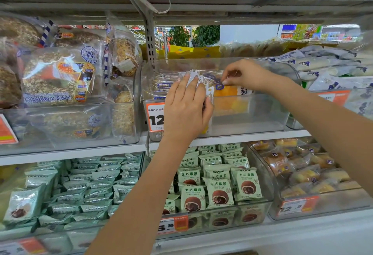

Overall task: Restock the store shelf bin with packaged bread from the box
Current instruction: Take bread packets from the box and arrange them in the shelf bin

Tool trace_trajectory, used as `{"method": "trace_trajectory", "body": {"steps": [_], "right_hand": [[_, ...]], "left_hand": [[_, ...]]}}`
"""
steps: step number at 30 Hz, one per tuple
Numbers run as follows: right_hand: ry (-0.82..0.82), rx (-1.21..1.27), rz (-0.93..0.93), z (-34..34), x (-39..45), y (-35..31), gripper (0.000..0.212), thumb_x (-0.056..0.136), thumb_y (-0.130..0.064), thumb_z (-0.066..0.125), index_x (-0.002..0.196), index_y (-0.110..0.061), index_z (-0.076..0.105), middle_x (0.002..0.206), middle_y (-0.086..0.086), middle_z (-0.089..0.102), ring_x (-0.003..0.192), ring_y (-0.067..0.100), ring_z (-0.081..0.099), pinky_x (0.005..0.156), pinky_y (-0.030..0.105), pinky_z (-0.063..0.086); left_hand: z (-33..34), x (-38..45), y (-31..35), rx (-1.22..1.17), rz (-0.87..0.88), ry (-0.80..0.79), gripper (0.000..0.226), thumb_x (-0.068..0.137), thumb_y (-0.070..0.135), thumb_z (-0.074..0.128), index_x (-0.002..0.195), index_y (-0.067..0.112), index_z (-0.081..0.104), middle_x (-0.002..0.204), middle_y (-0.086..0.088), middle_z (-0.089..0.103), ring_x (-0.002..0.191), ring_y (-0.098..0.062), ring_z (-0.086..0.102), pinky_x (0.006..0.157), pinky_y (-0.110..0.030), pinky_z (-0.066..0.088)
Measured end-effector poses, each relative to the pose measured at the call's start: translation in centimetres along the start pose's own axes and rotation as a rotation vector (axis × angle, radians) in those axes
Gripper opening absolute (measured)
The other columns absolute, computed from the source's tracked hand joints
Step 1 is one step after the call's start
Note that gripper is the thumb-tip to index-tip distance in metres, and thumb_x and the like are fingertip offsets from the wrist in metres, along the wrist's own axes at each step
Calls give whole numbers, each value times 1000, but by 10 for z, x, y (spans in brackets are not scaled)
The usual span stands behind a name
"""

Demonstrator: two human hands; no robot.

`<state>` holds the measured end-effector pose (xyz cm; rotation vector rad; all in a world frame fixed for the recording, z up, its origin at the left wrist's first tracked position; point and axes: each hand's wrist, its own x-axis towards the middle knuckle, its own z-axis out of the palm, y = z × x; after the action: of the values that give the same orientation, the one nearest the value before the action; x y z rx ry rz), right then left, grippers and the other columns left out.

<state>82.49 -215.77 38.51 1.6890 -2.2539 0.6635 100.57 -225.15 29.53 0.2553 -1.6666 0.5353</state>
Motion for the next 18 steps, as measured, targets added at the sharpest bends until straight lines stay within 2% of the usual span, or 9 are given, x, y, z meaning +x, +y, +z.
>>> {"method": "trace_trajectory", "body": {"steps": [3,6,10,14,18], "right_hand": [[-46,-100,3,3,9,-4,5,87,-22,67,85,-17,68,89,1,66,84,17,58,70,27,42],[-64,-111,44,3,16,-8,7,87,-22,67,85,-15,69,76,-6,58,73,12,53,59,22,35],[-44,-139,68,4,16,-10,12,88,-22,66,90,-12,72,77,-7,55,77,13,51,70,24,33],[-13,-123,69,4,8,-10,11,90,-23,63,96,-15,68,88,0,62,80,14,53,71,24,36],[146,-96,85,-1,-9,-15,15,95,-20,53,105,-17,64,92,-1,59,85,18,56,74,31,46]], "left_hand": [[-1,1,0,-3,-7,-8,37,94,26,40,99,4,70,110,-12,69,114,-29,61,101,-37,36],[-2,1,0,-4,-7,-15,38,94,27,39,99,4,70,109,-12,70,114,-29,61,101,-37,36],[-2,1,0,-11,-10,-34,40,95,27,37,98,5,70,109,-11,70,113,-28,61,101,-37,37],[-4,1,0,-17,-14,-67,40,95,27,37,99,5,70,109,-11,69,112,-28,61,101,-37,37],[-6,2,-1,-37,-15,-130,41,95,26,36,104,4,69,111,-12,69,113,-28,61,102,-37,36]]}}
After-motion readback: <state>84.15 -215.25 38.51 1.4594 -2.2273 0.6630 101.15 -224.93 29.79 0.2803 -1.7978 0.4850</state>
